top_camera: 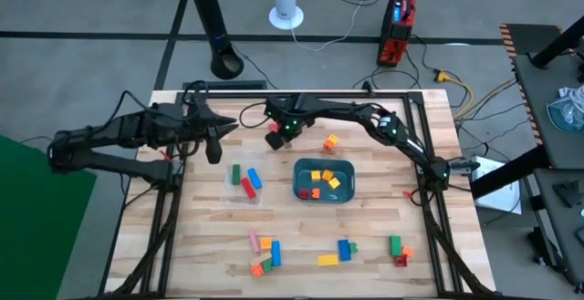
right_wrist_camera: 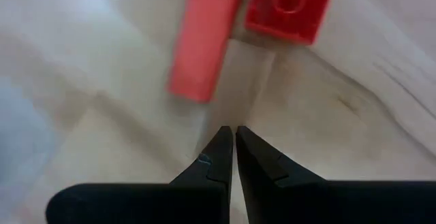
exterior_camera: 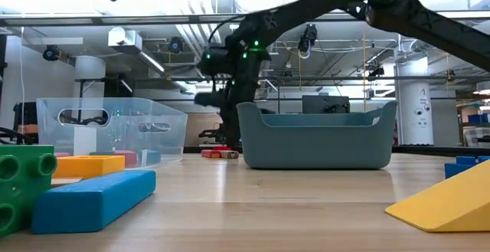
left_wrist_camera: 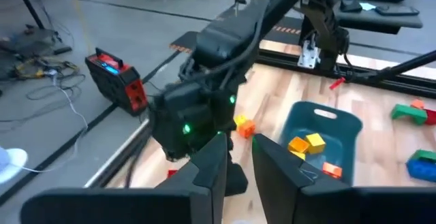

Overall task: Sort blocks by size
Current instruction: Put the top brown rectangular block into the transparent bin

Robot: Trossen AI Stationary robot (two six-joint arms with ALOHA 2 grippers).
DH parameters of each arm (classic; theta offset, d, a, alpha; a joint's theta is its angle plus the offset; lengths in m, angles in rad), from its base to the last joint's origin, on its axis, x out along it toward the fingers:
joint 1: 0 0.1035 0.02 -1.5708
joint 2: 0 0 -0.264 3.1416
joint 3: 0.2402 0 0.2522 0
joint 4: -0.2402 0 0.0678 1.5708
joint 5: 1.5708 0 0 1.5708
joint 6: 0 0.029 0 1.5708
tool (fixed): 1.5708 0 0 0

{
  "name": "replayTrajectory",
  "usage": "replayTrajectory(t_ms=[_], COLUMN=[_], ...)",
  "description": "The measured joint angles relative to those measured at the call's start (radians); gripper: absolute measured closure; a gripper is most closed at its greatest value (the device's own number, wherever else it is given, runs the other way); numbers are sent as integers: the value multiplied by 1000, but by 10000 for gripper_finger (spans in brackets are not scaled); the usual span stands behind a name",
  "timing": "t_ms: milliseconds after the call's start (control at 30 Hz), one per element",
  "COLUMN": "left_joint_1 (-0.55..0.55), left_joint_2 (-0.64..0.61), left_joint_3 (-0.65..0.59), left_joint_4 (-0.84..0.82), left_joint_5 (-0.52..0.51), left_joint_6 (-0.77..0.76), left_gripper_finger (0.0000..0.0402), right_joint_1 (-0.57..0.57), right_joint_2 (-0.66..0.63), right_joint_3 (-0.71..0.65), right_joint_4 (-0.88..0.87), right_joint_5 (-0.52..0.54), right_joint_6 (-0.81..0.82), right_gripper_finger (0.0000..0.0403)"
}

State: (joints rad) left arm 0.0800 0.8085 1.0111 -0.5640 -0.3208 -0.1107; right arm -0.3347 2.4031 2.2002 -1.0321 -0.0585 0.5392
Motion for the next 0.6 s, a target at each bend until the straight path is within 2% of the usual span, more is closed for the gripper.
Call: replayTrajectory(t_ms=[167,267,400,600], left_joint_1=[36,54,63,62], left_joint_2=[-34,-52,-61,-61], left_joint_3=[2,2,2,2], left_joint_4=[1,2,0,-3], left_joint_5=[-1,-1,-1,-1], left_joint_6=[48,58,58,50], left_gripper_finger=[345,345,345,345], right_joint_1=[0,0,-3,-23], right_joint_2=[25,20,-14,-82], right_joint_3=[3,4,-2,0], right_joint_4=[20,-27,-121,-146], right_joint_5=[4,14,58,55], right_joint_6=[-16,-16,-38,-25], right_gripper_finger=[390,390,390,390])
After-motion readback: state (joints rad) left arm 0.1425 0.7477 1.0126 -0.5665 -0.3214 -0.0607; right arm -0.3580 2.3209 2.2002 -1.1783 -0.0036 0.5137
